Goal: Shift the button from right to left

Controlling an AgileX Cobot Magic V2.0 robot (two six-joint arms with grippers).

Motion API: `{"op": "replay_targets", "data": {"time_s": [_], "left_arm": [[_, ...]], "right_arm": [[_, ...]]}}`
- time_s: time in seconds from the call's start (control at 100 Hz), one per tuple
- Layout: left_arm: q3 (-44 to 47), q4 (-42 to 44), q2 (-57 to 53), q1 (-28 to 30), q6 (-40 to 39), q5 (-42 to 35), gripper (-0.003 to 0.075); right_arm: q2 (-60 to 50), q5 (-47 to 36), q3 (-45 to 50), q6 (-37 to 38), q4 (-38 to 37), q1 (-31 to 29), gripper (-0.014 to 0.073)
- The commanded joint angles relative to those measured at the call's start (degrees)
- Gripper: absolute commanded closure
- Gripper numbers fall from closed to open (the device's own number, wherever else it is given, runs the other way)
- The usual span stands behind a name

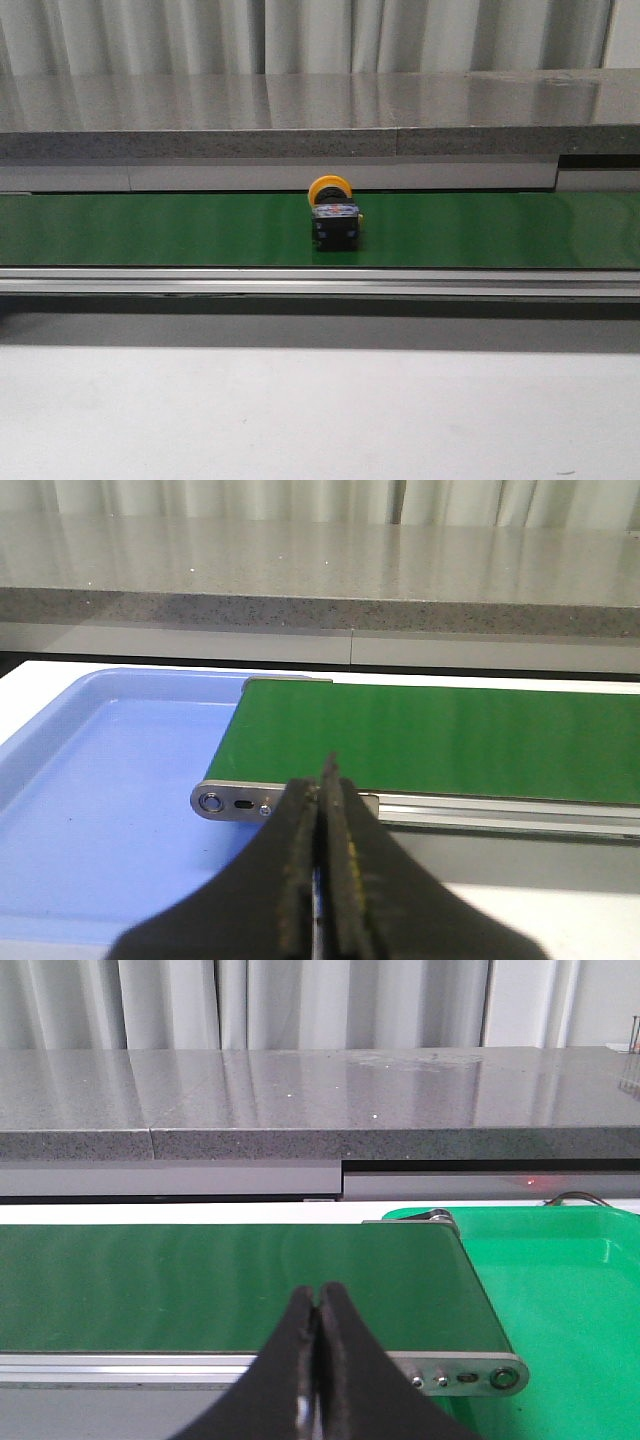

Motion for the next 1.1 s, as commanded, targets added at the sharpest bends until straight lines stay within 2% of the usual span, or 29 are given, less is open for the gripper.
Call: {"op": "replay_targets", "data": {"time_s": [0.0, 0.26, 0.35, 0.48, 0.73, 0.95, 1.02, 1.09], "left_arm": [[2.64, 0.00, -1.81, 0.11, -0.35, -5.85, 0.0741], [2.03, 4.94, -1.81, 0.11, -0.22, -12.80, 0.0741], [-0.15, 4.00, -1.33, 0.11, -0.22, -11.15, 0.0741], [-5.73, 1.51, 2.20, 0.11, -0.22, -3.36, 0.0741], [-17.92, 1.50, 18.40, 0.11, -0.22, 5.46, 0.0741], [-28.02, 0.95, 35.80, 0.11, -0.22, 7.92, 0.0737], [-31.01, -0.37, 41.16, 0.11, -0.22, 8.33, 0.0701], [-33.64, -0.54, 46.32, 0.11, -0.22, 8.33, 0.0610]], "right_arm": [[-0.78, -4.86, -0.84, -0.02, 0.31, -0.24, 0.0662], [-0.78, -4.86, -0.84, -0.02, 0.31, -0.24, 0.0662], [-0.78, -4.86, -0.84, -0.02, 0.31, -0.24, 0.0662], [-0.78, -4.86, -0.84, -0.02, 0.31, -0.24, 0.0662], [-0.78, -4.86, -0.84, -0.02, 0.31, -0.24, 0.0662], [-0.78, -4.86, -0.84, -0.02, 0.31, -0.24, 0.0662], [-0.78, -4.86, -0.84, -0.02, 0.31, -0.24, 0.0662], [-0.78, -4.86, -0.84, -0.02, 0.31, -0.24, 0.0662]]}}
